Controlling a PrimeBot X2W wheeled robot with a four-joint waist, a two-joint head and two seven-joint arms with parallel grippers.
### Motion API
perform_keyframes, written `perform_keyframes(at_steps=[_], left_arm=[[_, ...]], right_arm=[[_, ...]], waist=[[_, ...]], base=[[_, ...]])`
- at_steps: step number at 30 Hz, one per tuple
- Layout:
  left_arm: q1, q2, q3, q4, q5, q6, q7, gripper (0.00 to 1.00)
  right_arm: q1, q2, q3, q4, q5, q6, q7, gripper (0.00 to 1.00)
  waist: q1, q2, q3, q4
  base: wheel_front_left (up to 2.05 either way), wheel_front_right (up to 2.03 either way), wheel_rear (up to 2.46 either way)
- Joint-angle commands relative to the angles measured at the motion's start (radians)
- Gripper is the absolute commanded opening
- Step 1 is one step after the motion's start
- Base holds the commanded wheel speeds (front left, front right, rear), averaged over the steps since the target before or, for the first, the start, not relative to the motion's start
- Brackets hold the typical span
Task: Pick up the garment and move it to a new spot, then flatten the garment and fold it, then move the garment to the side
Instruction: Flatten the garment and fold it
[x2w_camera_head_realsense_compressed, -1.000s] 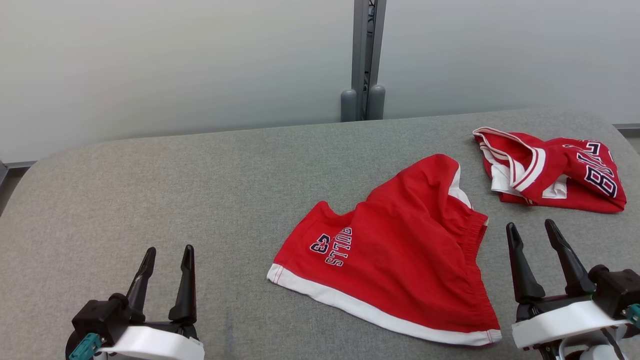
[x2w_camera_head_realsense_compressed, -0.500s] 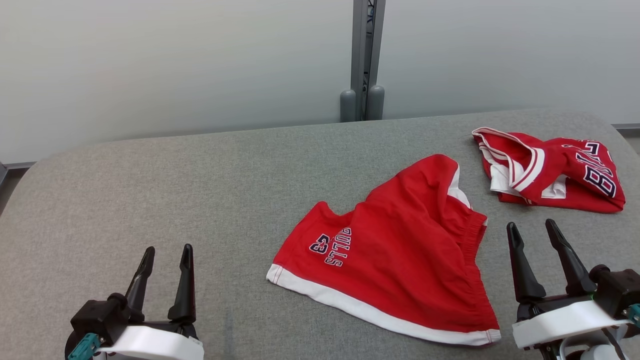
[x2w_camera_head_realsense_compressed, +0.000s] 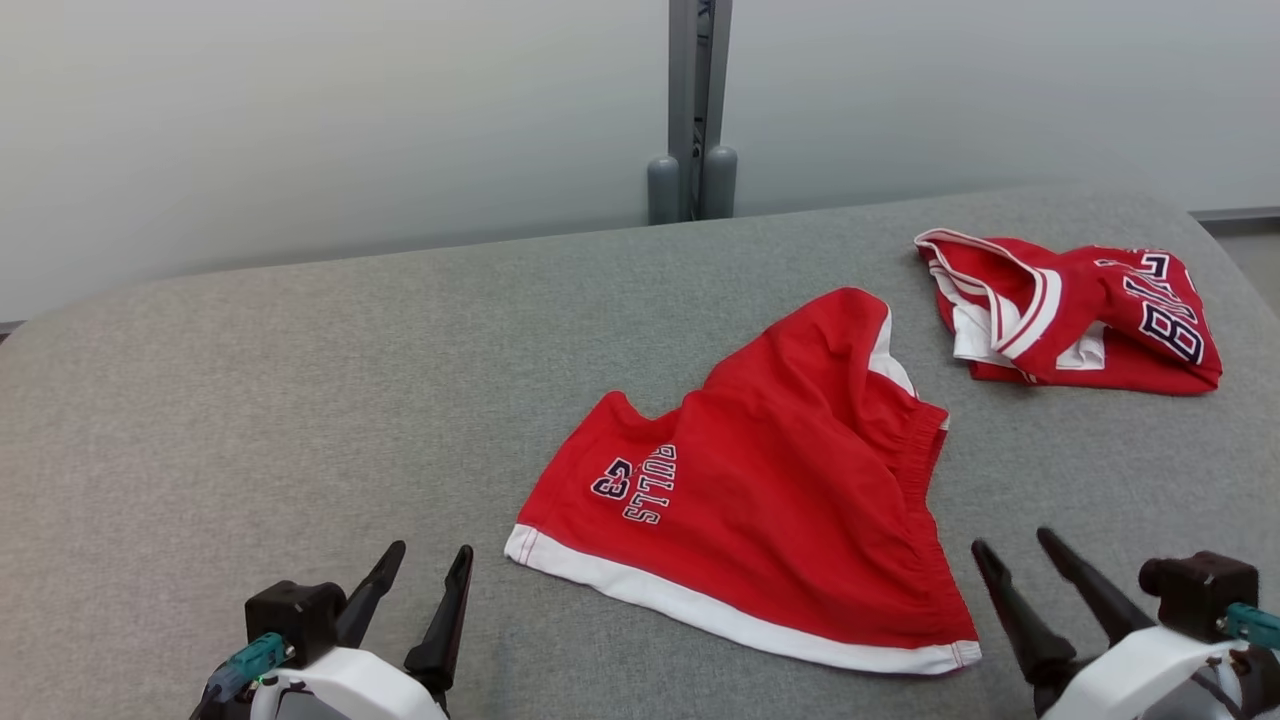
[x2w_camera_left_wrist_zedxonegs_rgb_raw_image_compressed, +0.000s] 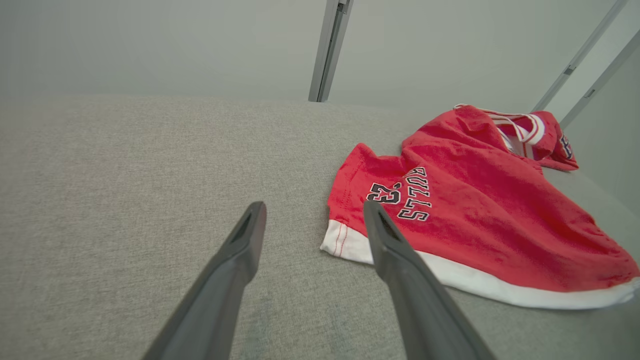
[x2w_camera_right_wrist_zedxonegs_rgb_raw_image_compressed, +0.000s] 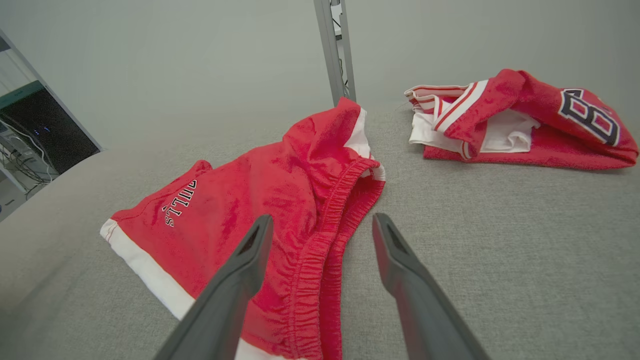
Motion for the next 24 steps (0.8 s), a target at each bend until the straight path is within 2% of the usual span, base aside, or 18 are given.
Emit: perform_keyframes(at_steps=[1,7,10,15,24], left_arm=[[-0.015,0.010,-0.001,-0.004,-0.010,-0.006,0.003,1.00],[-0.042,0.044,-0.060,0.006,-0.026,-0.008,0.064,1.00],[-0.089,0.074,-0.127,0.019,-0.032,-0.008,0.130,1.00],[-0.157,0.112,-0.193,0.049,-0.042,-0.008,0.181,1.00],[-0.265,0.140,-0.274,0.141,-0.072,-0.008,0.195,1.00]], right_arm=[[0.013,-0.019,0.014,-0.013,0.021,0.000,0.019,1.00],[0.034,-0.092,0.119,-0.039,0.116,0.000,0.129,1.00],[0.007,-0.095,0.166,-0.017,0.129,0.000,0.142,1.00],[-0.031,-0.087,0.209,0.031,0.133,0.000,0.155,1.00],[-0.089,-0.076,0.260,0.076,0.118,0.000,0.118,1.00]], waist=[[0.0000,0.0000,0.011,-0.011],[0.0000,0.0000,0.048,-0.036],[0.0000,0.0000,0.079,-0.040],[0.0000,0.0000,0.117,-0.043],[0.0000,0.0000,0.160,-0.058]], base=[[0.00,0.00,0.00],[0.00,0.00,0.00],[0.00,0.00,0.00],[0.00,0.00,0.00],[0.00,0.00,0.00]])
